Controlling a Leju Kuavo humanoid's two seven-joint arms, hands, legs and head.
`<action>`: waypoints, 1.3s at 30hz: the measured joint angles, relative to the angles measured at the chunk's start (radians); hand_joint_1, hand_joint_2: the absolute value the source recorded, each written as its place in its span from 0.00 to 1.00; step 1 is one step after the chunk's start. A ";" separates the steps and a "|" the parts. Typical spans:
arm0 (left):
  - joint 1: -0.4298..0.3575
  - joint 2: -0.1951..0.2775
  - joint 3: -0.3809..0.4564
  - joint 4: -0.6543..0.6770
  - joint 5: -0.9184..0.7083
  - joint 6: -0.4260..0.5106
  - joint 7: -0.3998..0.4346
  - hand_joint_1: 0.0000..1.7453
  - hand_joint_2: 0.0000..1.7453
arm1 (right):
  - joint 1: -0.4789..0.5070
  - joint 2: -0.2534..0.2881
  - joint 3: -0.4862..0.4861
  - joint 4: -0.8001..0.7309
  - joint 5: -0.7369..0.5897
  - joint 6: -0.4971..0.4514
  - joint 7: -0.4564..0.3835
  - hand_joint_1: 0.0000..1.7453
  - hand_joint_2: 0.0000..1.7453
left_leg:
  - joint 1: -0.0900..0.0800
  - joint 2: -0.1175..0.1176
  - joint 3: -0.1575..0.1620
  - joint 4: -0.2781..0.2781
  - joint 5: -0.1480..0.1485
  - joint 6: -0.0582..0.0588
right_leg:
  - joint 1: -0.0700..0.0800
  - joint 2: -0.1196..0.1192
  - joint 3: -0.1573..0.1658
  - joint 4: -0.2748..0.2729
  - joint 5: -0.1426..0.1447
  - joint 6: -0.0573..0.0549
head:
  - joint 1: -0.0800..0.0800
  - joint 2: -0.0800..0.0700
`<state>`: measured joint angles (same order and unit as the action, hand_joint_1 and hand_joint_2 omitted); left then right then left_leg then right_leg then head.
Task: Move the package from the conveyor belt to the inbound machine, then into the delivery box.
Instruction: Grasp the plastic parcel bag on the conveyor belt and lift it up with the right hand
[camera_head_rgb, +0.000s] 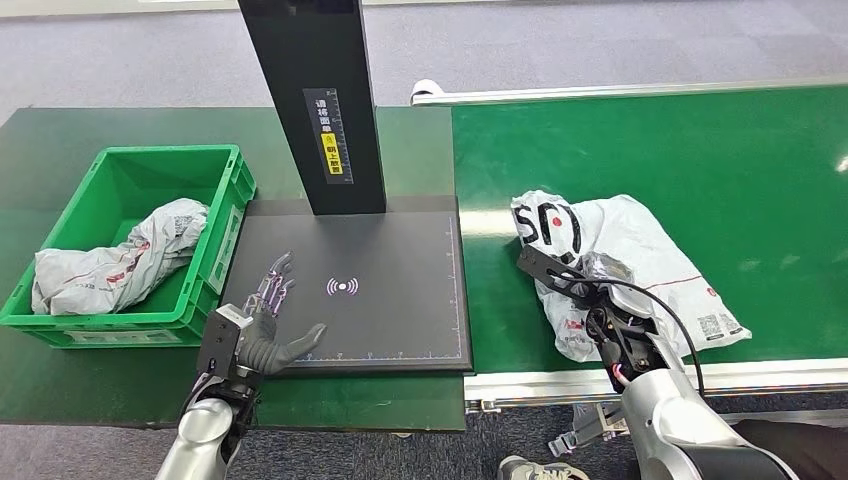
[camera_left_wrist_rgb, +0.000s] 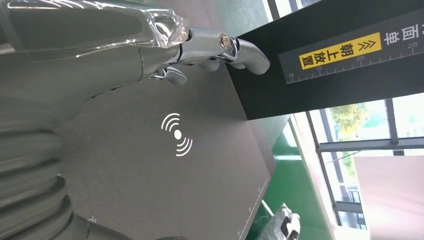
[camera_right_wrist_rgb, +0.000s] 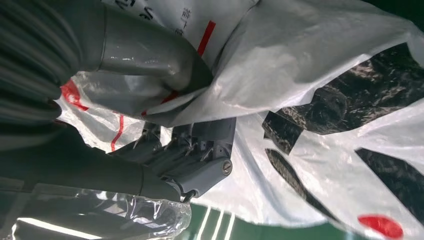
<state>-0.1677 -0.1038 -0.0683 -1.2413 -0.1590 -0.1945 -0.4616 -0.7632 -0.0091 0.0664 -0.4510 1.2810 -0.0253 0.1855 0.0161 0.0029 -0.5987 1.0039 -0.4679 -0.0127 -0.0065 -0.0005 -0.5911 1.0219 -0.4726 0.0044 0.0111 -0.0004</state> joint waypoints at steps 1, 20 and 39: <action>0.000 0.000 0.000 0.000 0.000 0.000 0.000 0.00 1.00 | 0.000 0.000 0.000 0.000 0.000 0.000 -0.001 1.00 1.00 | 0.000 0.000 0.000 0.000 0.000 0.000 | 0.000 0.000 0.000 0.000 0.000 0.000 | 0.000 0.000; 0.061 0.000 0.011 -0.085 0.010 0.054 -0.039 0.00 1.00 | 0.089 0.060 -0.016 -0.309 -0.263 -0.356 -0.332 1.00 1.00 | 0.000 0.000 0.000 0.000 0.000 0.000 | 0.000 0.000 -0.001 0.000 0.000 0.000 | 0.000 0.000; 0.072 -0.025 0.020 -0.186 0.076 0.277 -0.136 0.00 1.00 | 0.209 0.142 -0.059 -0.683 -0.370 -0.667 -0.710 1.00 1.00 | 0.000 0.002 0.000 0.000 -0.001 0.000 | 0.000 0.000 -0.001 0.000 0.000 0.000 | 0.000 0.000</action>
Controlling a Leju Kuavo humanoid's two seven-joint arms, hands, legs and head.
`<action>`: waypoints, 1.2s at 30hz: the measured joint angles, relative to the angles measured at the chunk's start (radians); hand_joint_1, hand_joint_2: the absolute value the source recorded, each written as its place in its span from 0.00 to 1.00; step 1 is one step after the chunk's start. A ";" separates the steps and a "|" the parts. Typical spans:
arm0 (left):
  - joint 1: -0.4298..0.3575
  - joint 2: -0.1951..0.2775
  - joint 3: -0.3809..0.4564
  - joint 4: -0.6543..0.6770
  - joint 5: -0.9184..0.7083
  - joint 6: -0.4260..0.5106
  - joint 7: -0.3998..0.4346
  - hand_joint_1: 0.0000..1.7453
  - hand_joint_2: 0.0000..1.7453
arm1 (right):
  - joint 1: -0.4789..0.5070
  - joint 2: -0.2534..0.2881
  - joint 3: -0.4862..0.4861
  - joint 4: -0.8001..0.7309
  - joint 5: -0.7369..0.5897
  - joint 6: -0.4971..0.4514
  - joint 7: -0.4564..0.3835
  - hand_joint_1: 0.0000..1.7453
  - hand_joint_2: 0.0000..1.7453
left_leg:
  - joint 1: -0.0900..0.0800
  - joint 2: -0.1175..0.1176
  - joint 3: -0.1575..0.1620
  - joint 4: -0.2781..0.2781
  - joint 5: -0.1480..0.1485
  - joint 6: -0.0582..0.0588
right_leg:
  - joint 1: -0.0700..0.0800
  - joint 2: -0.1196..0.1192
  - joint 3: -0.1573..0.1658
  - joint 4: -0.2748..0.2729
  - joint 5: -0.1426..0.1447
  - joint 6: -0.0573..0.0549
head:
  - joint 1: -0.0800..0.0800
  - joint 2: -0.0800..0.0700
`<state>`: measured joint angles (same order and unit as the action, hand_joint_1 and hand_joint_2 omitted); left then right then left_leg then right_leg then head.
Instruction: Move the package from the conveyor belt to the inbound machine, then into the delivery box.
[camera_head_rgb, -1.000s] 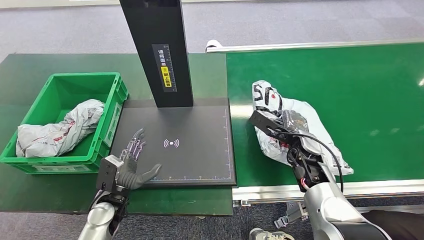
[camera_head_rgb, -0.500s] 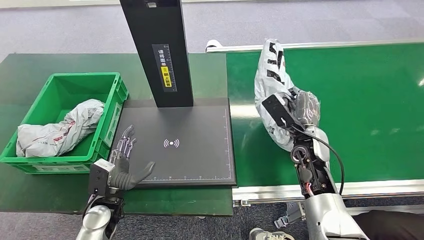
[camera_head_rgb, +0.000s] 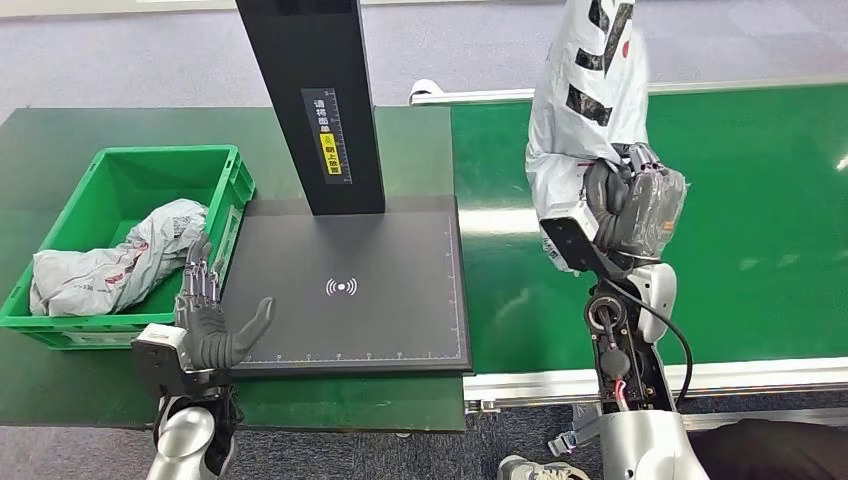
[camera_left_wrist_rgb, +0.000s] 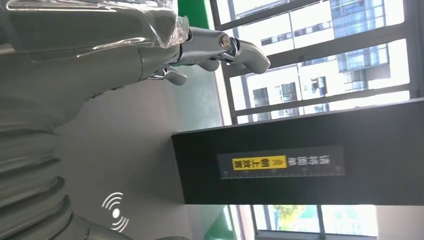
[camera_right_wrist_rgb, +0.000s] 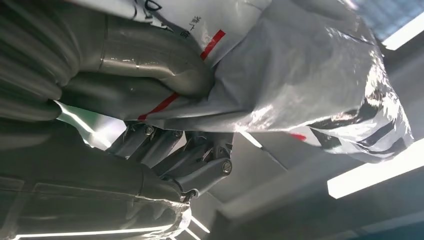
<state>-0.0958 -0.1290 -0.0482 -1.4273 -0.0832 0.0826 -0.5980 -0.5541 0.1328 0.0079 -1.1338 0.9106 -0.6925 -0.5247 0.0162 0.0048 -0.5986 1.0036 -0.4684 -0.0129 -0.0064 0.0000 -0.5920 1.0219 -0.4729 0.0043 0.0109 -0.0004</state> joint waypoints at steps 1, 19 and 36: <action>0.000 -0.001 0.000 -0.002 0.003 0.002 0.000 0.00 1.00 | 0.005 0.022 -0.017 -0.025 0.009 -0.001 -0.047 1.00 1.00 | 0.000 0.000 0.000 0.000 0.000 0.000 | 0.000 0.000 0.000 0.000 0.000 0.000 | 0.000 0.000; -0.008 0.004 0.010 -0.003 0.089 0.078 -0.015 0.00 1.00 | 0.113 0.193 0.180 -0.092 0.407 -0.005 -0.172 1.00 1.00 | 0.000 -0.001 0.001 0.000 0.000 0.000 | 0.000 -0.001 0.002 0.000 0.000 0.000 | 0.000 0.000; 0.005 0.041 0.008 0.011 0.103 0.008 -0.030 0.00 1.00 | -0.030 0.123 0.682 0.429 0.153 0.589 0.077 1.00 1.00 | 0.000 0.000 0.001 0.000 0.000 0.000 | 0.000 0.000 0.001 0.000 0.000 0.000 | 0.000 0.000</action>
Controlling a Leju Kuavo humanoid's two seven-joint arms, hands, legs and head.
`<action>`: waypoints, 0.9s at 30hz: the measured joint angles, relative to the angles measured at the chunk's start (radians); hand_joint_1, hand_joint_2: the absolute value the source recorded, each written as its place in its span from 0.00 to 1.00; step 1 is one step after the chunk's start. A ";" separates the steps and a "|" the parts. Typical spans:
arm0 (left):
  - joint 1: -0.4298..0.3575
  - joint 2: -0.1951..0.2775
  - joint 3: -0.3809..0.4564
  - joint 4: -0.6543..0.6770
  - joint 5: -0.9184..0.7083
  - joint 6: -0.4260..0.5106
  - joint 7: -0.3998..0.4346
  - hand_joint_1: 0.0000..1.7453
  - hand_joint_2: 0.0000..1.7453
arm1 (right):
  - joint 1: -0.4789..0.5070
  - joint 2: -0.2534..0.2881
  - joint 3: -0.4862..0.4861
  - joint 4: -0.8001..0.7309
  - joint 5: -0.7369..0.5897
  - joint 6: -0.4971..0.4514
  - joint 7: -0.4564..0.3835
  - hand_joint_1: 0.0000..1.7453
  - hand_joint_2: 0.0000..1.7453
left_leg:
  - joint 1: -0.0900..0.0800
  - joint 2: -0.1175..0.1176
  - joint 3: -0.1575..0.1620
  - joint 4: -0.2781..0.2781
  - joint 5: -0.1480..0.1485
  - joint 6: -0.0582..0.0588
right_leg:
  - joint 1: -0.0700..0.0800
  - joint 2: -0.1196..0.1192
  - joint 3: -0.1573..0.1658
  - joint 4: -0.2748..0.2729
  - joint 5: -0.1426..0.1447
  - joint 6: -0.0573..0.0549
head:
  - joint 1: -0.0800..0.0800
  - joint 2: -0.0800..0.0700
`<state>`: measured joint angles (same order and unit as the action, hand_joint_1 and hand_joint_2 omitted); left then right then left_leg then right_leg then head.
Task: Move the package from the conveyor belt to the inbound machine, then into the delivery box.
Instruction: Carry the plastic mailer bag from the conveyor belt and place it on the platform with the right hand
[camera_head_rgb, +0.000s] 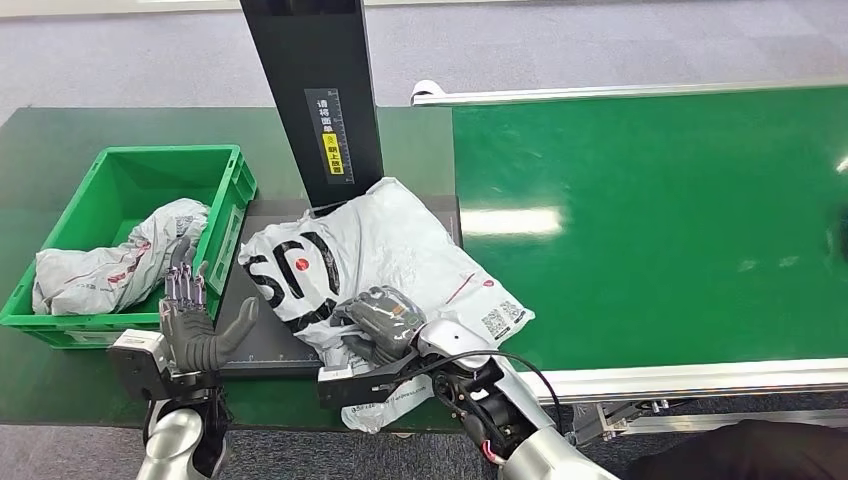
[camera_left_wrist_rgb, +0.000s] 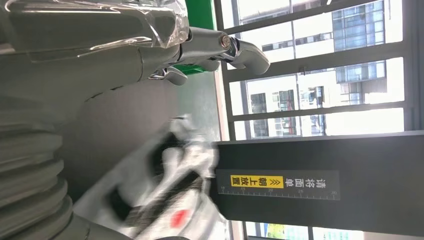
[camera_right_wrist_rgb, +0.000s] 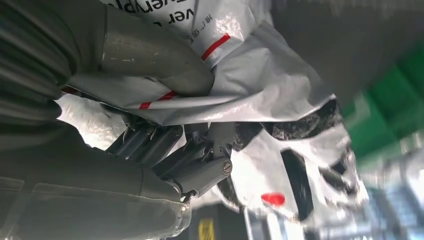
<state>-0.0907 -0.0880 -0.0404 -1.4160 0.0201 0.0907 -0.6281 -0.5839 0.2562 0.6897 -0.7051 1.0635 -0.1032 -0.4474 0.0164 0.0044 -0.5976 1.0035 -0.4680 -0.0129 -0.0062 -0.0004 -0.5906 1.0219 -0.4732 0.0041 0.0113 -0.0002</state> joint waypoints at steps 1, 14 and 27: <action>0.000 0.001 0.000 0.000 0.000 -0.003 0.003 0.00 1.00 | -0.010 -0.004 0.018 0.015 -0.005 0.020 0.008 1.00 1.00 | 0.000 0.000 0.000 0.000 0.000 0.000 | 0.000 0.000 0.000 0.000 0.000 0.000 | 0.000 0.000; 0.000 0.003 0.000 0.000 -0.012 -0.020 0.021 0.00 1.00 | -0.117 -0.032 0.187 0.120 -0.092 0.187 0.070 1.00 1.00 | 0.000 0.000 0.005 0.000 0.000 0.000 | 0.000 0.000 0.004 0.000 0.000 0.000 | 0.000 0.000; 0.026 0.003 0.000 -0.018 -0.031 -0.024 0.025 0.00 1.00 | -0.080 -0.061 0.176 0.047 -0.211 -0.110 0.072 0.00 1.00 | 0.000 0.000 0.009 0.000 0.000 0.000 | 0.000 0.000 0.008 0.000 0.000 0.000 | 0.000 0.000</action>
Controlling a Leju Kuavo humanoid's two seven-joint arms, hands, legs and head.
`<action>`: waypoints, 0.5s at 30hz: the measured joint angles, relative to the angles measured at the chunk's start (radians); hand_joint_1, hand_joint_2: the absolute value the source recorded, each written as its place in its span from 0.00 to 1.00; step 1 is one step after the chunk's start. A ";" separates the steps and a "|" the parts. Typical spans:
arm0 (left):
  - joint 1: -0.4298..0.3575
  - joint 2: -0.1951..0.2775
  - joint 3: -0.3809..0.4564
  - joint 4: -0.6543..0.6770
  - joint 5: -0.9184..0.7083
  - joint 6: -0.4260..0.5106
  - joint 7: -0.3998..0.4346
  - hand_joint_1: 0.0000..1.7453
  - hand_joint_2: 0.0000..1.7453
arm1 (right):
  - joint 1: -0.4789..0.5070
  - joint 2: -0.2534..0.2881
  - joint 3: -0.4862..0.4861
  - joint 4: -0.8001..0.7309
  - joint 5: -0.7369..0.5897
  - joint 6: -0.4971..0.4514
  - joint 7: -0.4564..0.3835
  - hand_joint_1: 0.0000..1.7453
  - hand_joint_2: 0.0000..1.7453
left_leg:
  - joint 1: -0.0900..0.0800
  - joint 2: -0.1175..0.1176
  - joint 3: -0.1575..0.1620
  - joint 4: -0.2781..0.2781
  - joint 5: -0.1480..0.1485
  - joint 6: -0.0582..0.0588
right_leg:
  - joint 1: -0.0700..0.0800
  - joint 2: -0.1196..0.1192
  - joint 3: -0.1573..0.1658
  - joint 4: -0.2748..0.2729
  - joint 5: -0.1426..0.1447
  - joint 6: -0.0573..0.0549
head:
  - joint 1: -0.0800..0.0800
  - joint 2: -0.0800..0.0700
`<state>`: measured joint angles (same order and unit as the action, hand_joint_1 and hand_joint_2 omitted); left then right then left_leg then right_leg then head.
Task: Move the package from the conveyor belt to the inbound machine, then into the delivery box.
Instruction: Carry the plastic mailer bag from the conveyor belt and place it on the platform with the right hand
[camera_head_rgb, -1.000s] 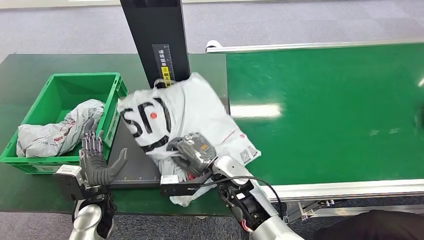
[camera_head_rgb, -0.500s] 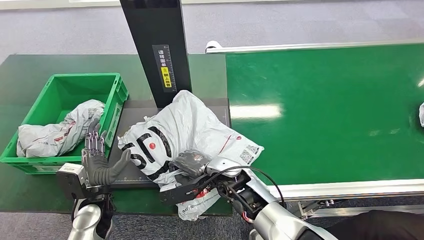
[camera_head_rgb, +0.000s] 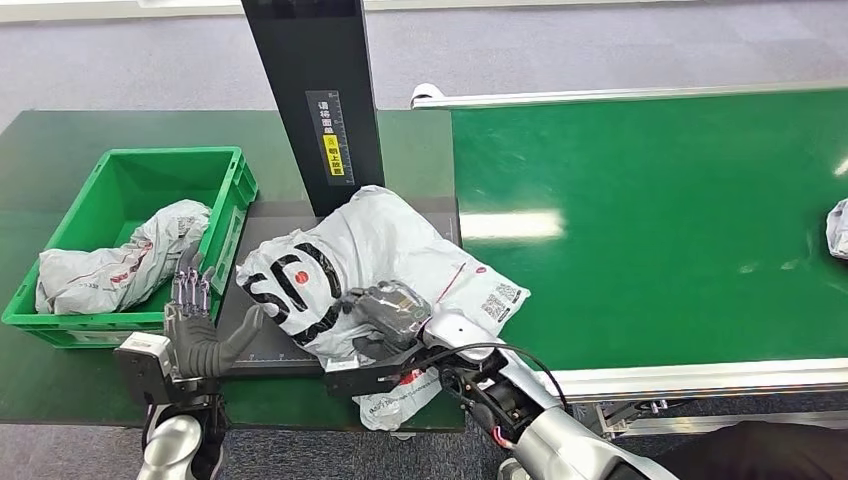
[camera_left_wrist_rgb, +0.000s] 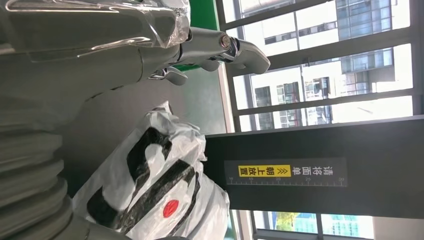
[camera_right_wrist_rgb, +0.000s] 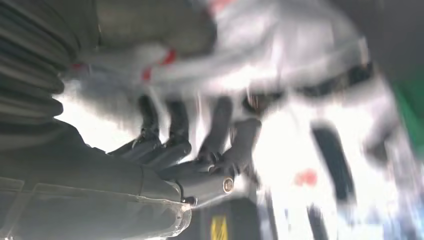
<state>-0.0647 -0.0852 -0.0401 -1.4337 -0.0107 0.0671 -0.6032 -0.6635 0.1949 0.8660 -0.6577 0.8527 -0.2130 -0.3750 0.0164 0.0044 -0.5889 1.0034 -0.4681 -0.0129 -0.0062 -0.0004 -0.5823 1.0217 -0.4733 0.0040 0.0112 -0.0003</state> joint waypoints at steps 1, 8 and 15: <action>0.001 0.000 0.000 -0.001 0.000 0.000 0.000 0.00 1.00 | 0.010 -0.003 -0.018 -0.027 -0.031 -0.020 -0.010 0.00 1.00 | 0.000 0.000 0.000 0.000 0.000 0.000 | 0.000 0.000 0.000 0.000 0.000 0.000 | 0.000 0.000; -0.001 0.000 0.000 -0.001 -0.001 -0.001 -0.004 0.00 1.00 | 0.070 -0.017 -0.163 -0.179 -0.318 0.052 -0.097 0.00 1.00 | 0.000 0.000 -0.001 0.000 0.000 0.000 | 0.000 0.000 -0.002 0.000 0.000 0.000 | 0.000 0.000; -0.005 0.000 -0.002 0.007 -0.001 -0.002 -0.009 0.00 1.00 | 0.082 -0.022 -0.224 -0.217 -0.404 0.115 -0.134 0.00 1.00 | 0.000 0.000 -0.001 0.000 0.000 0.000 | 0.000 0.000 -0.002 0.000 0.000 0.000 | 0.000 0.000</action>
<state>-0.0695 -0.0854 -0.0423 -1.4269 -0.0118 0.0656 -0.6123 -0.5815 0.1731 0.6420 -0.8743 0.4489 -0.0982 -0.5088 0.0164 0.0047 -0.5902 1.0033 -0.4684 -0.0131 -0.0062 -0.0003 -0.5839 1.0216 -0.4733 0.0040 0.0111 -0.0004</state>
